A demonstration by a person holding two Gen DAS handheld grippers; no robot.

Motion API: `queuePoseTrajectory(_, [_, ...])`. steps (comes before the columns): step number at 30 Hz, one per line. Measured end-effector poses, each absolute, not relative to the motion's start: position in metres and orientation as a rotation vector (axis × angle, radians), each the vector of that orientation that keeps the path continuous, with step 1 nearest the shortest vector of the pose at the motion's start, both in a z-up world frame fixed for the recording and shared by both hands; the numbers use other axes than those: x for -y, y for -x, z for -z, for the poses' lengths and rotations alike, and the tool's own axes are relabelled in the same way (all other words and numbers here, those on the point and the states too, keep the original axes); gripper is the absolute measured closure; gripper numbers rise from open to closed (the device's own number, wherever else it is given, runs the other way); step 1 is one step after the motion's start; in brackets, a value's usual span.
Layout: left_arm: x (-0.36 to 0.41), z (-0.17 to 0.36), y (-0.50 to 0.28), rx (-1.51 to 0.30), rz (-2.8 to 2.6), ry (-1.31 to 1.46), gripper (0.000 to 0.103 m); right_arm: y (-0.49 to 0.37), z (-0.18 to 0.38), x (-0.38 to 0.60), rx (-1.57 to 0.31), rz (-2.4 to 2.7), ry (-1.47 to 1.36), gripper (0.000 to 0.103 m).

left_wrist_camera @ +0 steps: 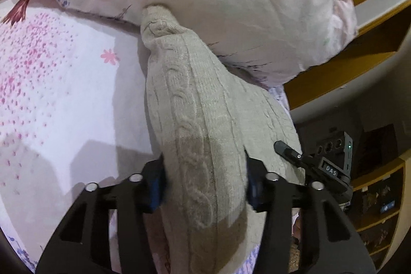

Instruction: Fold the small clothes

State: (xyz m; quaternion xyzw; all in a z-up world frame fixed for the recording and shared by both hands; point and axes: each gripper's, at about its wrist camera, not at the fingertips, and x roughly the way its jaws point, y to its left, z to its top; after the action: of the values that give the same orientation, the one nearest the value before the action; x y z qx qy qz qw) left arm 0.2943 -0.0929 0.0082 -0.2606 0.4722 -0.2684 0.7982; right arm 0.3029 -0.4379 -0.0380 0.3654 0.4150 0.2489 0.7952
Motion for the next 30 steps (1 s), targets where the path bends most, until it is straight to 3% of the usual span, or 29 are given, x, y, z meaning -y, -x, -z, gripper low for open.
queuePoseTrajectory(12, [0.018,-0.061,-0.245,-0.905,0.603,0.47,0.059,-0.262,-0.024,0.356,-0.753,-0.652,-0.596,0.077])
queuePoseTrajectory(17, [-0.035,-0.055,-0.243,-0.899,0.492,0.476,0.057,-0.266,-0.021,0.293,-0.72,-0.665,-0.455,0.077])
queuePoseTrajectory(20, [-0.061,-0.022,-0.253,-0.968,0.367,0.521,0.054,-0.293,0.015,0.256,-0.907,-0.596,-0.389,0.073])
queuePoseTrajectory(21, [-0.067,-0.008,-0.257,-1.007,0.331,0.541,0.048,-0.297,0.024,0.254,-0.94,-0.563,-0.388,0.065])
queuePoseTrajectory(24, [-0.078,0.003,-0.252,-0.985,0.374,0.631,0.046,-0.296,0.025,0.265,-0.947,-0.582,-0.459,0.059])
queuePoseTrajectory(30, [-0.073,-0.009,-0.233,-0.959,0.371,0.547,0.045,-0.272,0.013,0.287,-0.925,-0.608,-0.483,0.059])
